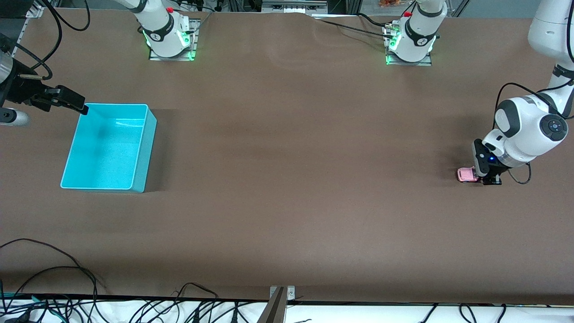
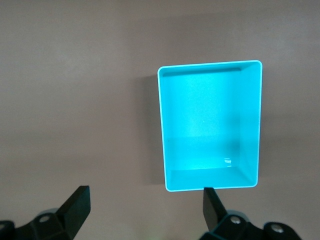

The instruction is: Wind and store pink jeep toy

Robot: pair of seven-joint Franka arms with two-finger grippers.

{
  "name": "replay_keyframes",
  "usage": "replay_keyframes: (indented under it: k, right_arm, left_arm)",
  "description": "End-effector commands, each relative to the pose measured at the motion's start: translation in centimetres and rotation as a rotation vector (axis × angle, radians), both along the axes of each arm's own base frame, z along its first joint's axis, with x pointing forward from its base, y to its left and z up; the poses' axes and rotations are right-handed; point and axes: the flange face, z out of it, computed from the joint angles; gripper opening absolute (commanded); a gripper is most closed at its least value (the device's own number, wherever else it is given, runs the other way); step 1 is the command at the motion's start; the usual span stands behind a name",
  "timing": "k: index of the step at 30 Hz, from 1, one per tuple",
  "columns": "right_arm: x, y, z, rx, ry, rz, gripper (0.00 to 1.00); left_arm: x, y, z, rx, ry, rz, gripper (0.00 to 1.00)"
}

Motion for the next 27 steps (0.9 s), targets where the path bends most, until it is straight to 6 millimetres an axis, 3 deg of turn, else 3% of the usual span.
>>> replay_keyframes:
  k: [1, 20, 27]
  right_arm:
    - [-0.1, -0.3, 0.2, -0.002, 0.005, 0.01, 1.0]
    - [-0.1, -0.3, 0.2, -0.002, 0.005, 0.011, 1.0]
    - [-0.1, -0.3, 0.2, -0.002, 0.006, 0.01, 1.0]
  left_arm:
    - [-1.6, 1.7, -3.7, -0.03, 0.058, -0.014, 0.12]
    - [-2.2, 4.8, -3.5, -0.025, 0.055, 0.013, 0.13]
    - [-2.3, 4.9, -3.5, -0.025, 0.056, -0.002, 0.13]
